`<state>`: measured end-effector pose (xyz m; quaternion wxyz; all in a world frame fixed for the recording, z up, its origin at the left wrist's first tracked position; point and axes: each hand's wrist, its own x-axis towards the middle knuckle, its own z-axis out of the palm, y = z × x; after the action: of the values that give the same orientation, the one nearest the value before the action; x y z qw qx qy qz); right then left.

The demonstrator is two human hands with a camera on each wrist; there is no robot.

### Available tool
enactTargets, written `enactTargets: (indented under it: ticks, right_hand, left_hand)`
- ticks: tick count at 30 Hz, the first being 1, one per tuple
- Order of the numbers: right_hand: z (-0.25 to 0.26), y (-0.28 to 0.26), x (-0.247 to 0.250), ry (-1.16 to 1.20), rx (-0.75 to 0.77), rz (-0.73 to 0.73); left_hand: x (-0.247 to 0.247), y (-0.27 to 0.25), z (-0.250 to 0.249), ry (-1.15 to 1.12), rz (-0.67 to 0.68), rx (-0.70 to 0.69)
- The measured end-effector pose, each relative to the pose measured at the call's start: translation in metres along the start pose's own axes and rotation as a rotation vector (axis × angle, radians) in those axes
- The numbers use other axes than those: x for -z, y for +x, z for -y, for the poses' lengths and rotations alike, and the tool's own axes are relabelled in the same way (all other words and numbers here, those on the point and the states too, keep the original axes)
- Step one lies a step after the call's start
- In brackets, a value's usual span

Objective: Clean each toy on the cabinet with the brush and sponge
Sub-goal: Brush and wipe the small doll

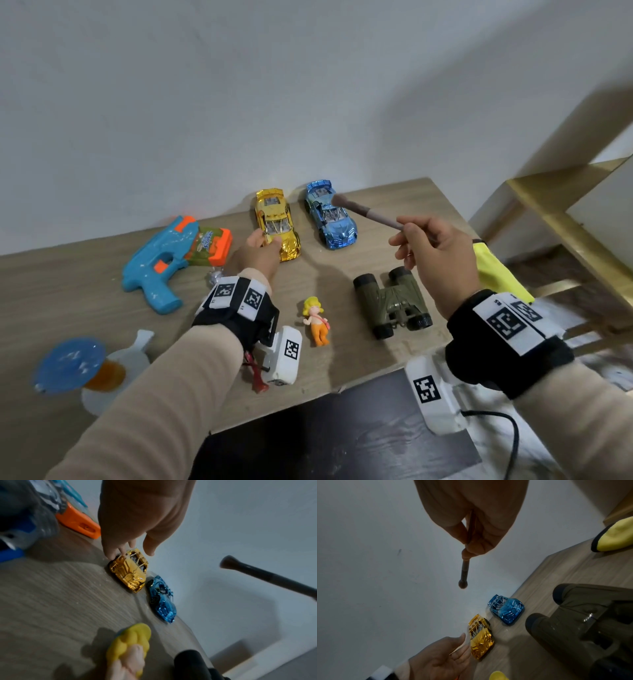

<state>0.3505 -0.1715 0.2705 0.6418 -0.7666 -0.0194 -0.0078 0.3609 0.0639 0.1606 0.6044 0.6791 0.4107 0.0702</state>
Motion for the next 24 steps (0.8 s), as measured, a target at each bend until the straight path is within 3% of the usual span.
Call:
enactTargets:
  ticks: [4,9,14,24]
  right_hand:
    - [-0.003,-0.011,0.0,0.091,-0.023,0.018]
    - [-0.004,-0.024,0.006,0.121,-0.029,0.06]
    - [-0.005,-0.035,0.018,0.134,-0.036,0.066]
    - [-0.012,-0.057,0.043,0.138,-0.017,-0.003]
  left_hand:
    - [0.007,-0.053,0.012,0.081,0.025,-0.074]
    - [0.002,-0.091,0.049,0.442,0.117,-0.065]
    - [-0.003,-0.112,0.06,0.67,0.054,-0.096]
    - [-0.003,-0.118,0.065,0.492,-0.03,-0.06]
